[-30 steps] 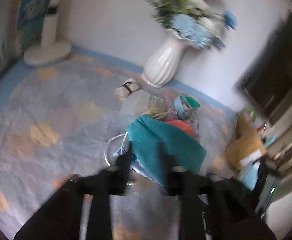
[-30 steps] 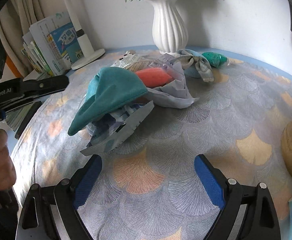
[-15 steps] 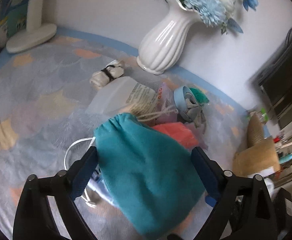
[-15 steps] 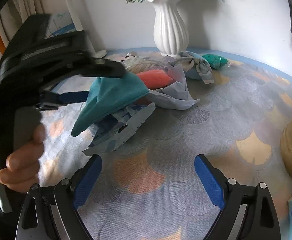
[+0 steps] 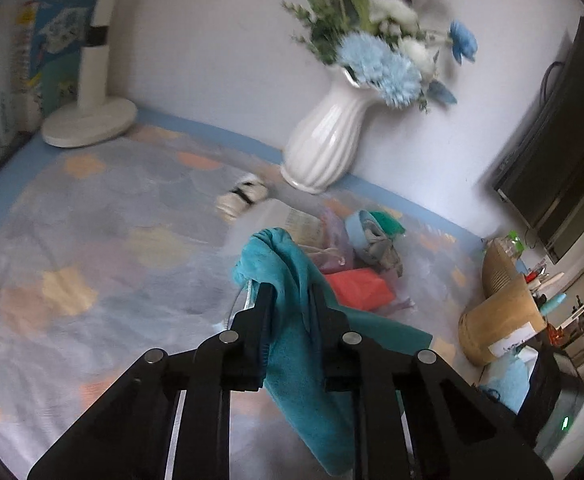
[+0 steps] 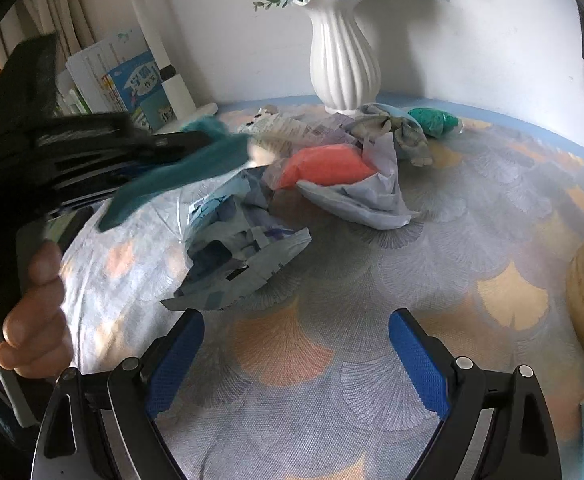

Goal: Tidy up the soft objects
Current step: 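Grasp the packaged cleaning wipes with the right tool while the left tool holds the teal bag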

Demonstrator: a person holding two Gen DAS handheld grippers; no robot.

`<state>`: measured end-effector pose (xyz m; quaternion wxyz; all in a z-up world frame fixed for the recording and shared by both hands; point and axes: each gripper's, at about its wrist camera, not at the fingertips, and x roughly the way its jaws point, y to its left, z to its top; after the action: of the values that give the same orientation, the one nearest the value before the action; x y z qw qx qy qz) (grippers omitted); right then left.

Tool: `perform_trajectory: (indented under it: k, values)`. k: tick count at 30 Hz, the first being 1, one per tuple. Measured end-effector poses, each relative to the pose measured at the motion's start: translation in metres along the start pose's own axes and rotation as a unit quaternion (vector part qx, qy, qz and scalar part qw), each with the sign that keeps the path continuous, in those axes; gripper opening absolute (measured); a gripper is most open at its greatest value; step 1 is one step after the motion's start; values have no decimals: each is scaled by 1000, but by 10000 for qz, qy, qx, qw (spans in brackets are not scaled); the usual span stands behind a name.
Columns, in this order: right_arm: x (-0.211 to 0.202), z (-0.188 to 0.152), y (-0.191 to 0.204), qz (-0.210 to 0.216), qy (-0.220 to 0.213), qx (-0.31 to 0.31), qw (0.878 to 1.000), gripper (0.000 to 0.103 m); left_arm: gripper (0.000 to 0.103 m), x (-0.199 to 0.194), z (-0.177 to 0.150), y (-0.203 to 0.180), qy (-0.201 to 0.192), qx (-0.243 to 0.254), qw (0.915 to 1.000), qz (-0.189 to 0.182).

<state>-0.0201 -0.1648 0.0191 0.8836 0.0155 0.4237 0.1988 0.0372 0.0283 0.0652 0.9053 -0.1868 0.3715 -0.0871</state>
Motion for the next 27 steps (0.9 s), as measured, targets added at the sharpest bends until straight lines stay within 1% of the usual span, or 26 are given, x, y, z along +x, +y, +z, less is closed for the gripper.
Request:
perform_trajectory:
  k: [1,3,5,7,9,10,11,13,14,15,16,17,19,22,23,25,26,27]
  values:
    - [-2,0,-1,26,-39,7,10000,93,14,-5,0,5,-31,-8,10000,35]
    - [-7,0,-3,130,-143,25,9998,93,14,-20,-2,23,-208,-102,9994,253]
    - [-10,3,-5,275,-82,13,9996,93,14,-27,-3,41,-324,-269,9985,363]
    - [-14,13,-5,312,42,-56,9995,93,14,-26,-5,58,-339,-446,9975,441]
    - [-23,28,-2,347,-23,-174,9992,94,14,-17,-10,70,-272,-535,9968,535]
    - [-26,36,1,377,-42,-273,9989,95,14,-16,-13,74,-273,-548,9965,567]
    - [-27,42,4,382,-21,-385,9985,103,14,-12,-17,76,-303,-547,9960,642]
    - [-20,54,19,288,188,-774,9964,103,14,-7,-27,79,-432,-442,9934,962]
    - [-15,56,27,227,294,-966,9946,103,14,-2,-30,79,-334,-426,9912,1207]
    - [-8,58,36,113,385,-1197,9920,103,14,-2,-29,78,-348,-405,9912,1208]
    - [-3,57,44,-21,431,-1393,9893,103,14,-6,-29,75,-500,-341,9913,1167]
    - [4,56,53,-133,478,-1578,9862,103,14,-10,-30,72,-620,-254,9904,1209]
    - [17,54,65,-220,605,-1863,9804,103,14,-8,-31,70,-556,-199,9902,1264]
    - [39,50,78,-638,735,-2254,9694,103,14,-6,-31,70,-509,-183,9908,1241]
    - [46,50,78,-729,745,-2295,9677,103,14,-7,-31,70,-524,-196,9913,1189]
    - [56,51,76,-684,839,-2186,9698,97,14,-8,-31,72,-543,-236,9914,1171]
    - [62,52,73,-555,908,-2022,9735,87,14,-7,-31,73,-536,-251,9914,1171]
    - [63,52,72,-506,885,-1947,9756,75,14,-7,-32,72,-528,-254,9915,1166]
